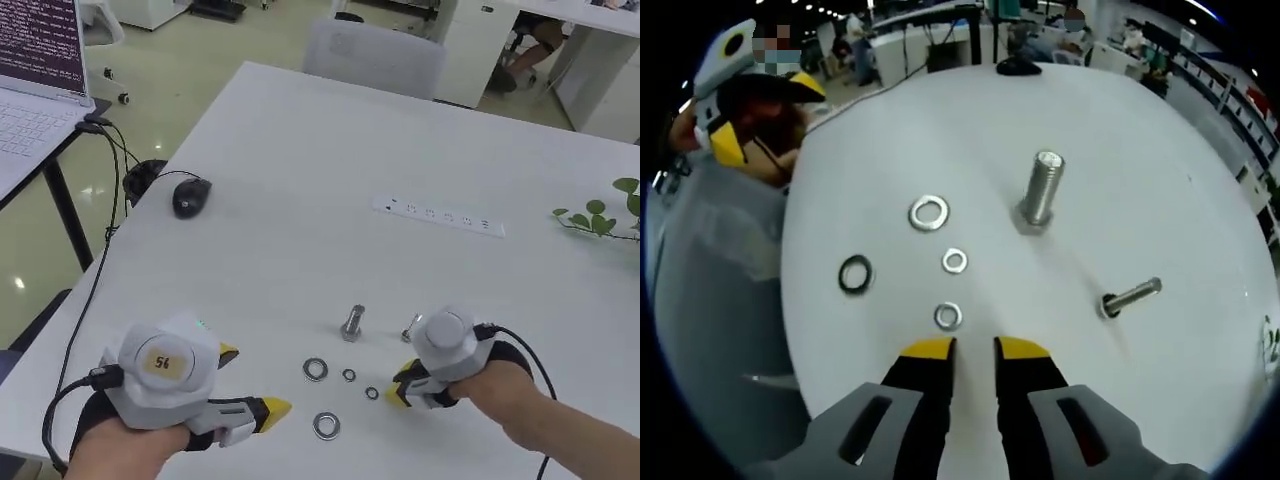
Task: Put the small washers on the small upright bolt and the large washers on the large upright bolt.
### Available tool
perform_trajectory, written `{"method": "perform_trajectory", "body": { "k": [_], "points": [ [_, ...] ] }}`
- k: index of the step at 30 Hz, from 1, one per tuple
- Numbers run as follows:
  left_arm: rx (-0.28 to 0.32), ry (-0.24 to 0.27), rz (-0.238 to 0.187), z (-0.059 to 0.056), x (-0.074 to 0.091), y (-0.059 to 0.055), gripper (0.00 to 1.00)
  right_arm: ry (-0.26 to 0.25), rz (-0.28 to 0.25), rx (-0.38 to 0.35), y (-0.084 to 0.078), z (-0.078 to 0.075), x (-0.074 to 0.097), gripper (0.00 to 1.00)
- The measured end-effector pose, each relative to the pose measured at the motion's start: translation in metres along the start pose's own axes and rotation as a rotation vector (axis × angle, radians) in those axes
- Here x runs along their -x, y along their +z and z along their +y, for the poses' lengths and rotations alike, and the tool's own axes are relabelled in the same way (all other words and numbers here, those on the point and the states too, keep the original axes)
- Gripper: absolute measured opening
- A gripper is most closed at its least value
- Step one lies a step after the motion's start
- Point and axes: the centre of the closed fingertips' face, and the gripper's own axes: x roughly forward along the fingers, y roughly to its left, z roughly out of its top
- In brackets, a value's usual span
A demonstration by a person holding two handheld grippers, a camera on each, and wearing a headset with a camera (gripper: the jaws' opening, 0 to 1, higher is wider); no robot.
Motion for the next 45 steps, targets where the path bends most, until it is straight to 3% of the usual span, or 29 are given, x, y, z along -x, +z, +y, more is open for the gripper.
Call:
{"method": "perform_trajectory", "body": {
  "k": [8, 15, 21, 26, 36, 45],
  "points": [
    [0.002, 0.007, 0.000, 0.002, 0.003, -0.002, 0.56, 0.028, 0.018, 0.065, 0.010, 0.012, -0.009, 0.17],
    [0.006, 0.011, 0.002, 0.003, 0.004, -0.003, 0.56, 0.039, 0.042, 0.095, 0.010, 0.014, -0.012, 0.17],
    [0.006, 0.009, 0.004, 0.002, 0.003, -0.003, 0.56, 0.035, 0.074, 0.167, 0.006, 0.015, -0.013, 0.18],
    [0.001, 0.002, 0.007, -0.002, 0.002, -0.003, 0.56, 0.044, 0.084, 0.171, 0.007, 0.014, -0.013, 0.18],
    [0.000, 0.000, 0.007, -0.002, 0.000, -0.002, 0.56, 0.046, 0.146, 0.244, 0.005, 0.014, -0.013, 0.15],
    [0.006, 0.009, 0.005, 0.000, 0.002, -0.003, 0.56, 0.027, 0.129, 0.186, 0.005, 0.012, -0.012, 0.13]
  ]
}}
